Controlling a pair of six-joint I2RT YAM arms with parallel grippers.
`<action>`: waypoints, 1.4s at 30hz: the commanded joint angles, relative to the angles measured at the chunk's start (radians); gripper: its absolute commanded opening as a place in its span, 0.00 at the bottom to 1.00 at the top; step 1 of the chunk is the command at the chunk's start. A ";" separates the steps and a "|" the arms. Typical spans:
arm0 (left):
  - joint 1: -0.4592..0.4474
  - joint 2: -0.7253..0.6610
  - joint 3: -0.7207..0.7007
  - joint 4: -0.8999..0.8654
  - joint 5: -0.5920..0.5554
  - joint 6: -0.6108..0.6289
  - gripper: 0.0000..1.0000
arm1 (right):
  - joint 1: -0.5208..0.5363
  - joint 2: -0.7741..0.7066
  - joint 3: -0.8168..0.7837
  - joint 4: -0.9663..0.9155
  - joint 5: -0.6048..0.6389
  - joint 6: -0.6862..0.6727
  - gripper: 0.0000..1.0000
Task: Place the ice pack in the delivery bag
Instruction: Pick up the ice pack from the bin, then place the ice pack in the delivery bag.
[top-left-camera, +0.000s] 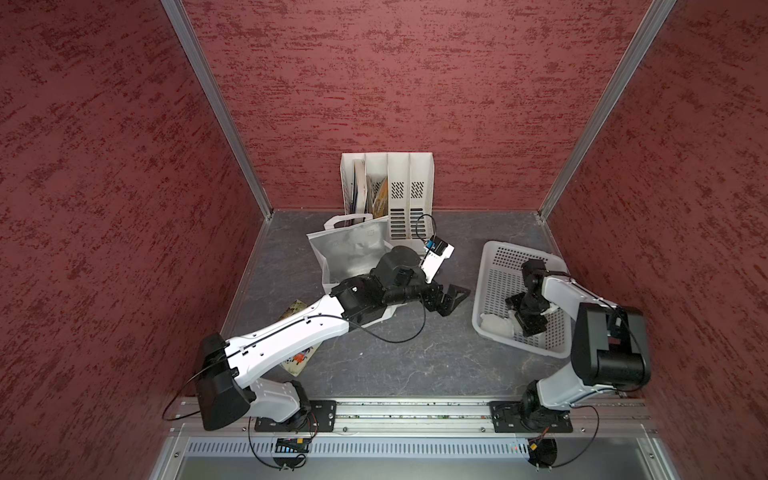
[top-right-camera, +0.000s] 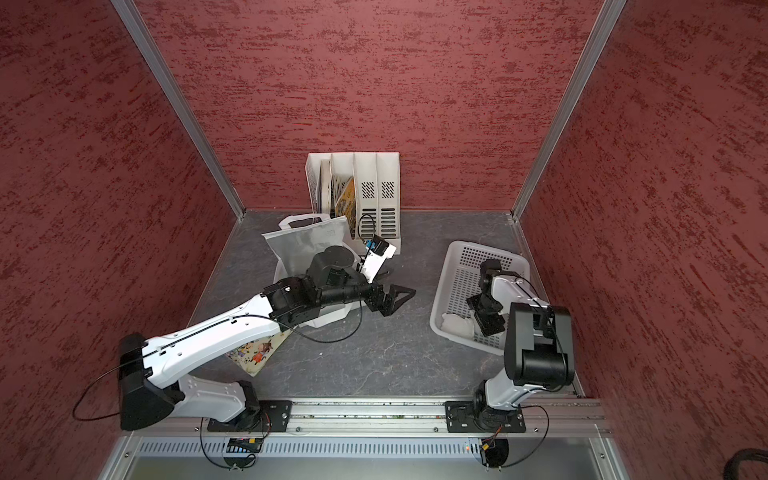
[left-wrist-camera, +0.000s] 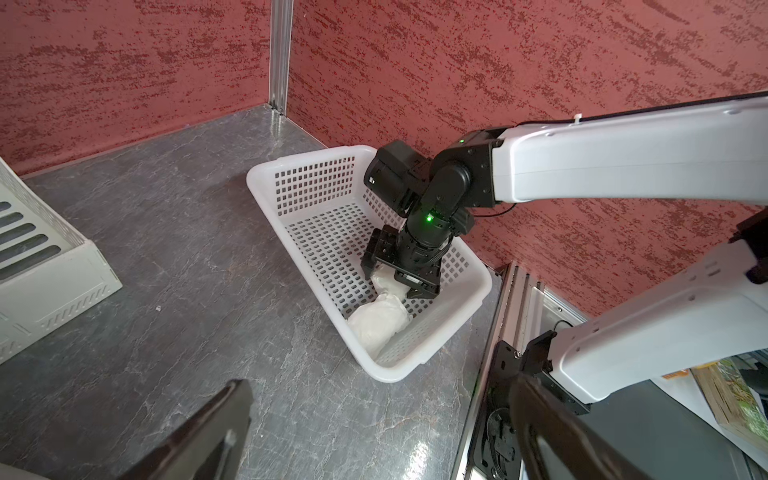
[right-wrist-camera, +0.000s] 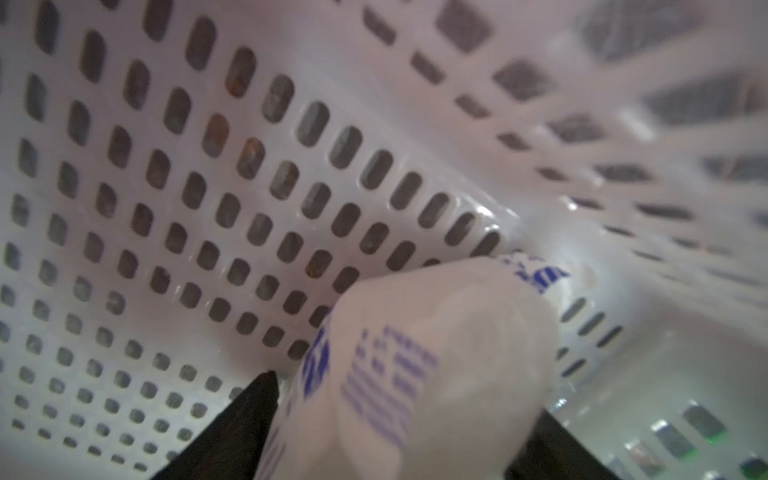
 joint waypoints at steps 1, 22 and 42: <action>0.008 -0.013 0.003 0.031 -0.015 0.017 1.00 | -0.010 0.012 -0.014 0.082 -0.053 -0.007 0.69; 0.292 -0.416 -0.154 0.062 -0.528 -0.166 1.00 | 0.268 -0.384 0.345 0.387 -0.373 -0.126 0.33; 0.420 -0.738 -0.141 -0.062 -0.694 -0.083 1.00 | 0.993 0.387 1.268 0.010 -0.246 -0.597 0.38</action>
